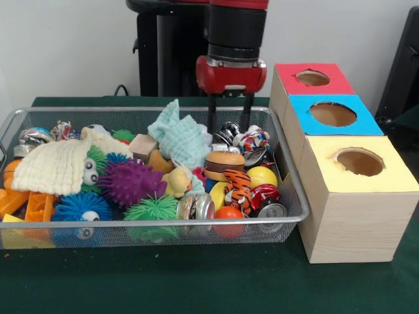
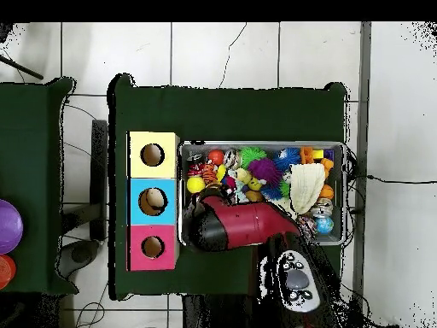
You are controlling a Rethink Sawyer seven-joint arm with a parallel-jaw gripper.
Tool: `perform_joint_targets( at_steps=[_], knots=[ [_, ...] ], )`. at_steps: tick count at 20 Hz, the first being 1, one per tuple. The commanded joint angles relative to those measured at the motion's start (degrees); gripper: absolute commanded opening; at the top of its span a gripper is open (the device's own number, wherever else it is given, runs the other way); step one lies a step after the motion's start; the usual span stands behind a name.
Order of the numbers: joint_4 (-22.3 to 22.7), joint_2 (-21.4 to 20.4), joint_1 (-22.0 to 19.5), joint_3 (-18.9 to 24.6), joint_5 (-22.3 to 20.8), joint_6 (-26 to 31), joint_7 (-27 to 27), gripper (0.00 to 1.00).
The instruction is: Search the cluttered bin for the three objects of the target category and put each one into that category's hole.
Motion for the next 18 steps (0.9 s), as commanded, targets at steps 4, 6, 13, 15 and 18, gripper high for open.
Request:
perform_joint_targets(
  at_steps=[4, 6, 13, 15, 18],
  knots=[
    [-8.35, 7.56, 1.82, -2.01, -0.73, -5.64, 8.01, 1.00],
    [-8.90, 8.28, 1.84, -2.30, -0.79, -6.32, 7.87, 1.00],
    [-10.52, 10.16, 1.87, -3.12, -0.78, -8.05, 7.60, 1.00],
    [-10.71, 10.11, 1.44, -2.87, -0.87, -7.89, 7.01, 1.00],
    [-11.07, 10.04, 1.14, -2.59, -0.77, -7.69, 6.67, 1.00]
  ],
)
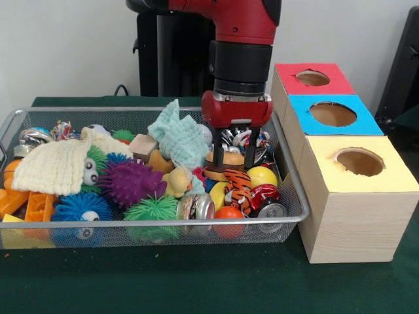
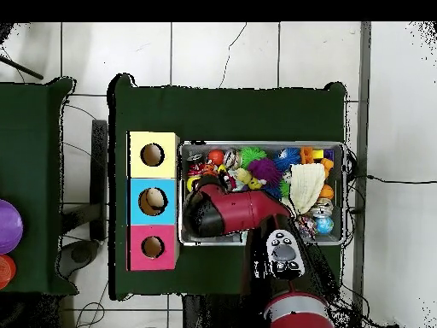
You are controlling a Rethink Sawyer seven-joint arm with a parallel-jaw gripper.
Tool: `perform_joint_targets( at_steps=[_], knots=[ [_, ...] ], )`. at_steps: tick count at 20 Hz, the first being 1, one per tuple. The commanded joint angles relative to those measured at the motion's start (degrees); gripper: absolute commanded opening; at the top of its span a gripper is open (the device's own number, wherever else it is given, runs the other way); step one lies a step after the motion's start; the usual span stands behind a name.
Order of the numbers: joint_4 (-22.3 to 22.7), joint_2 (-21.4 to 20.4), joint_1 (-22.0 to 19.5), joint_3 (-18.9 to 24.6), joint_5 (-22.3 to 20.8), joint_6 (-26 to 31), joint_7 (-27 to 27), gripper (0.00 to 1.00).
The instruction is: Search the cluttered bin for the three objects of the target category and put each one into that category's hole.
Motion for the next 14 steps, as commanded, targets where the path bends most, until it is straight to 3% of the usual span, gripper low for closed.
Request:
perform_joint_targets(
  at_steps=[1, 7, 14],
  knots=[
    [-4.87, 2.81, -0.97, -0.36, -0.56, -1.98, 6.74, 1.00],
    [-5.27, 3.67, -0.59, -0.31, -0.35, -3.18, 7.33, 1.00],
    [-8.92, 8.18, 3.70, -3.28, 2.61, -5.67, 10.79, 1.00]
  ],
)
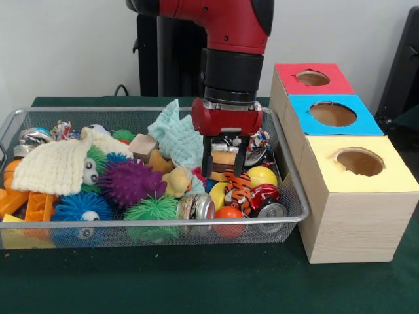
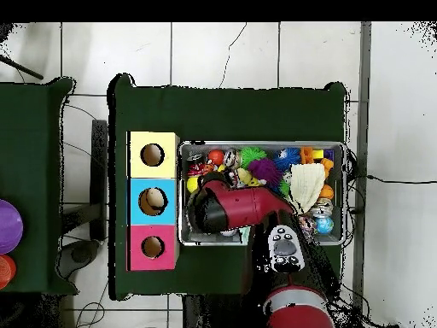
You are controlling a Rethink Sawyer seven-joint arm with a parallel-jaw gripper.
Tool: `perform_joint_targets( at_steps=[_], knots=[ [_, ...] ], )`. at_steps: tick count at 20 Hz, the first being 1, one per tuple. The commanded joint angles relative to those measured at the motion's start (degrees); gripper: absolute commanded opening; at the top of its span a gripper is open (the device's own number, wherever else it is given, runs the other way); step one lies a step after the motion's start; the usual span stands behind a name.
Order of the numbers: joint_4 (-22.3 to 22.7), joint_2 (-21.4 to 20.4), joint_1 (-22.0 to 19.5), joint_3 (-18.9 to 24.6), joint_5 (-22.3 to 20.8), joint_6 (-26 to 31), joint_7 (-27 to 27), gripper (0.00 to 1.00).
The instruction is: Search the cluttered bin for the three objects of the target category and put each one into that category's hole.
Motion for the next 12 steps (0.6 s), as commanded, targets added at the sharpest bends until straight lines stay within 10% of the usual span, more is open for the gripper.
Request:
perform_joint_targets(
  at_steps=[1, 12],
  knots=[
    [-6.20, 6.13, 3.08, -1.13, 3.01, -4.64, 11.03, 1.00],
    [-4.93, 7.75, 4.05, -2.21, 5.59, -7.06, 11.23, 1.00]
  ],
)
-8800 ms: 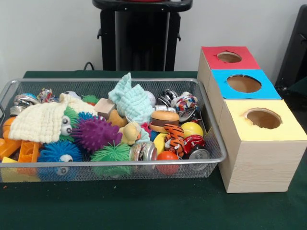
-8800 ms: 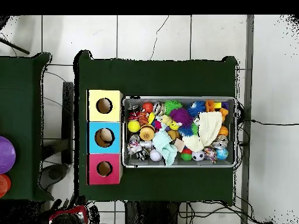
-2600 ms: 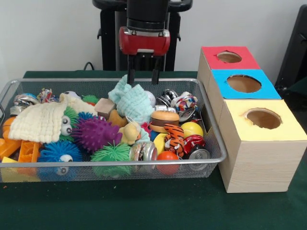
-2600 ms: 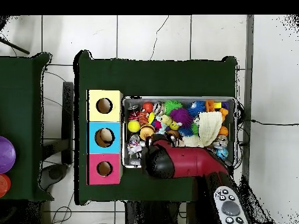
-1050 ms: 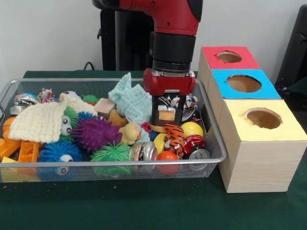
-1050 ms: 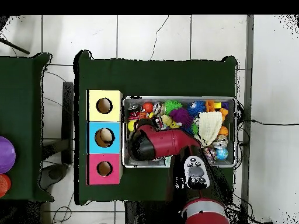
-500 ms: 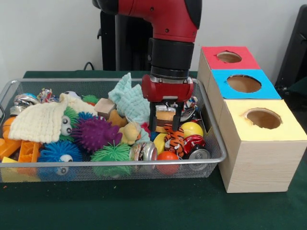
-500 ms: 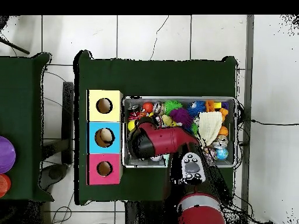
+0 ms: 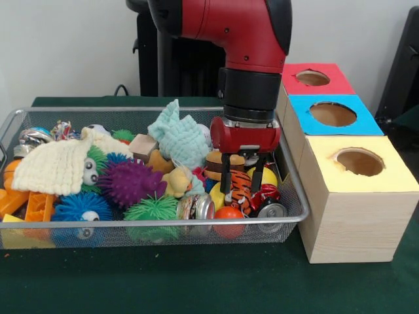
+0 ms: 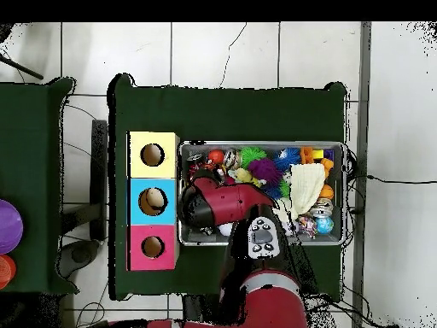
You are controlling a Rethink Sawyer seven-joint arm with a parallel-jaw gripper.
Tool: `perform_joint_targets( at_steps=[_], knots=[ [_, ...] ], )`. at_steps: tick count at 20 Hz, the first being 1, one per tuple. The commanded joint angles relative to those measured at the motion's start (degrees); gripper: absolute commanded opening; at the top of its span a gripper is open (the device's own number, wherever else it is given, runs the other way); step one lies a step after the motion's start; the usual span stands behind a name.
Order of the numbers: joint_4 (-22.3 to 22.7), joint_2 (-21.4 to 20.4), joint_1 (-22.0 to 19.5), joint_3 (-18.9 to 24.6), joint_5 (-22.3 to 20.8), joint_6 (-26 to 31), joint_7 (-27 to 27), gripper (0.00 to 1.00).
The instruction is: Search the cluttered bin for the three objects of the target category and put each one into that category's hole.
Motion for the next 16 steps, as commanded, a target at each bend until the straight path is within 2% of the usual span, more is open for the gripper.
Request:
perform_joint_targets(
  at_steps=[1, 9, 16],
  knots=[
    [-1.59, 3.39, -0.69, 0.36, 2.24, -3.98, 11.01, 1.00],
    [0.47, 4.97, -3.89, 2.03, 0.63, -6.49, 10.27, 1.00],
    [1.89, 5.30, -5.75, 2.72, -0.51, -6.35, 9.01, 1.00]
  ],
)
